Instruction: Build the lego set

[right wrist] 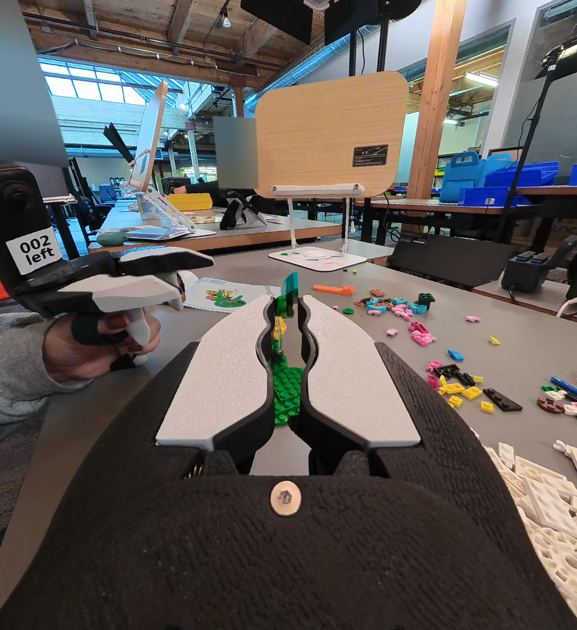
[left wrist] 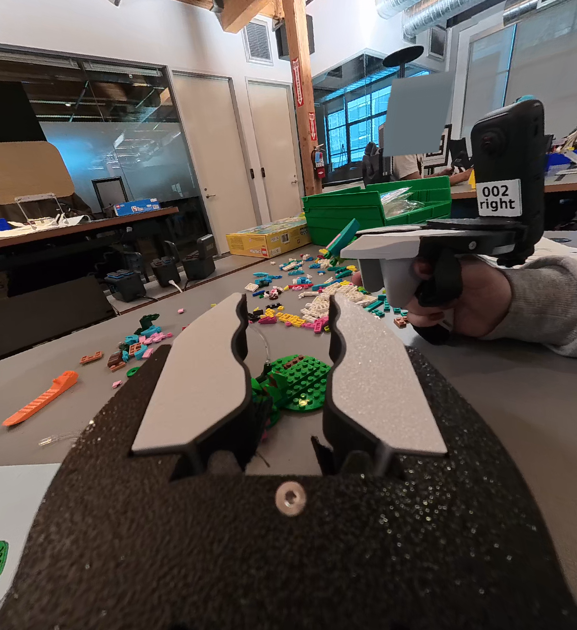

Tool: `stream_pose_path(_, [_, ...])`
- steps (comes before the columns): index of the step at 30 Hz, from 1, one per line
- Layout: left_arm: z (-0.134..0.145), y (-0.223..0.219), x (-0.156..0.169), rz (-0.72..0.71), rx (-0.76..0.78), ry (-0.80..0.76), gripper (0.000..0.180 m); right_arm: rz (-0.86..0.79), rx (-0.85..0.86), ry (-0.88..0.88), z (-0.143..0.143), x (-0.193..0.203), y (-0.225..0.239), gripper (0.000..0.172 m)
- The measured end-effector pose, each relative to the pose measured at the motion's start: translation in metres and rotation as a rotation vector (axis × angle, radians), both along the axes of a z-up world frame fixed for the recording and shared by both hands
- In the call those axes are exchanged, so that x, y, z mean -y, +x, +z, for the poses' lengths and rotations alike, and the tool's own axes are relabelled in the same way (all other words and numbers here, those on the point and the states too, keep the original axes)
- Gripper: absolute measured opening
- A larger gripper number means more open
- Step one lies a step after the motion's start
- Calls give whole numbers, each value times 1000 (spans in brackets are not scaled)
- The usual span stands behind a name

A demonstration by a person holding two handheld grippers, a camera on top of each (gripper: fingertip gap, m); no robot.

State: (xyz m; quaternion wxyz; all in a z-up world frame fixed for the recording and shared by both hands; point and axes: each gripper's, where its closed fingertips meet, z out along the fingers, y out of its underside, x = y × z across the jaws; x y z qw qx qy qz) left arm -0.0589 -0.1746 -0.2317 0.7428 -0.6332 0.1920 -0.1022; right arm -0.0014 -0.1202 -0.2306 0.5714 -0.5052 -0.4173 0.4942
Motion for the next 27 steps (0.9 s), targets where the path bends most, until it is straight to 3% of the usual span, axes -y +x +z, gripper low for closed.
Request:
stream_pose_path(6, [1, -2, 0, 4, 17, 3, 45, 1, 0, 2, 0, 0, 0, 10])
stream_pose_path(14, [-2, 14, 4, -4, -126, 37, 44, 5, 3, 2, -1, 1, 0, 10])
stream_pose_path(27, [-4, 11, 2, 4, -96, 18, 43, 7, 5, 4, -1, 1, 0, 10])
